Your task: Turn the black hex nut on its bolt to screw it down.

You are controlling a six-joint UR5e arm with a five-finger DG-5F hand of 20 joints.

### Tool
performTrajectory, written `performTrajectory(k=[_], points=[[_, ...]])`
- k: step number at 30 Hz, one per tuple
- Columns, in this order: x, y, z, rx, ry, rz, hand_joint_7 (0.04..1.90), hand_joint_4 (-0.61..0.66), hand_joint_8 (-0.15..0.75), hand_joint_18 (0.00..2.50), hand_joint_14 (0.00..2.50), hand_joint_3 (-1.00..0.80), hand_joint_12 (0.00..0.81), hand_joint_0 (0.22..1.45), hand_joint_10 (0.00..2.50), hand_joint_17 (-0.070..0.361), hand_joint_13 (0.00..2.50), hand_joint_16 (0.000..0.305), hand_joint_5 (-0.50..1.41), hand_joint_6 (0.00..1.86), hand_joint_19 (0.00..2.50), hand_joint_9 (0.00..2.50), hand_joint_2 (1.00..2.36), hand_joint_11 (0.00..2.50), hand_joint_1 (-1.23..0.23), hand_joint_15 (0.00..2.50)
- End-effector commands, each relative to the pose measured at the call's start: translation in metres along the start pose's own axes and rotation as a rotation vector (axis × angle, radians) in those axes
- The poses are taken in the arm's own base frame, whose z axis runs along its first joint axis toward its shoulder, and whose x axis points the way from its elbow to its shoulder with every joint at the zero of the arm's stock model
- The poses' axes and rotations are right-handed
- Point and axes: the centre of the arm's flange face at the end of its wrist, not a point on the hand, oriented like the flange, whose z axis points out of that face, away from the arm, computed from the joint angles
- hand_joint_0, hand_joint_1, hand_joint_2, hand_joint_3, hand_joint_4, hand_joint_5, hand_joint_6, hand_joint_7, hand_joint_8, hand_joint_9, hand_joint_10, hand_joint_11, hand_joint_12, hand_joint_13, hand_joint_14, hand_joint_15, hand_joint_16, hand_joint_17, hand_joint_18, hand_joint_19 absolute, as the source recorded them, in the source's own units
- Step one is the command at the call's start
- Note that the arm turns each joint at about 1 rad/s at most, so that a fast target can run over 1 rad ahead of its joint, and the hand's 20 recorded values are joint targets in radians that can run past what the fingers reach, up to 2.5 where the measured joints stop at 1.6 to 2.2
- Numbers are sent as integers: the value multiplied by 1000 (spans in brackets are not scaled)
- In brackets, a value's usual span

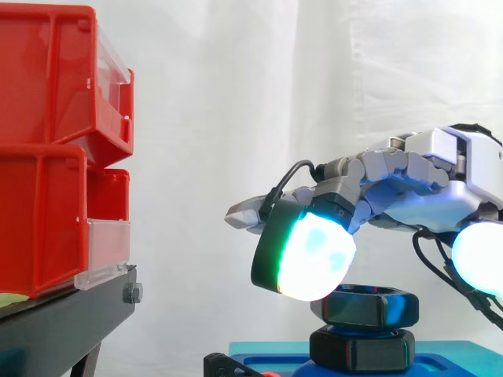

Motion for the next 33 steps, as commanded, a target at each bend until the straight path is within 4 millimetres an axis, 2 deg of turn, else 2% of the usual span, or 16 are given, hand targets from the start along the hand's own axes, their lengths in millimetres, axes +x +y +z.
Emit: performTrajectory(k=[1,6,8,12,20,33], points=[[3,1,1,-7,-17,-12,828,177,305,293,2,-500,331,509,6,127,365,57,-115,502,447,622,1000,158,-382,48],[1,2,7,-7,-33,-24,826,186,304,292,2,-500,331,512,4,126,363,56,-116,502,446,610,1000,155,-388,48],[10,1,6,1,-28,-14,831,190,305,293,1,-500,331,514,4,126,359,56,-117,502,442,605,1000,158,-389,48],[15,0,6,2,-29,-13,828,200,308,293,1,-500,329,515,4,126,358,56,-116,502,446,604,1000,171,-390,51],[14,0,7,0,-32,-11,846,224,312,291,1,-500,331,517,4,126,356,56,-114,502,449,604,1000,171,-387,50],[22,0,0,7,-23,-8,857,230,312,300,1,-500,331,520,4,126,360,56,-110,502,457,603,1000,171,-385,56]])
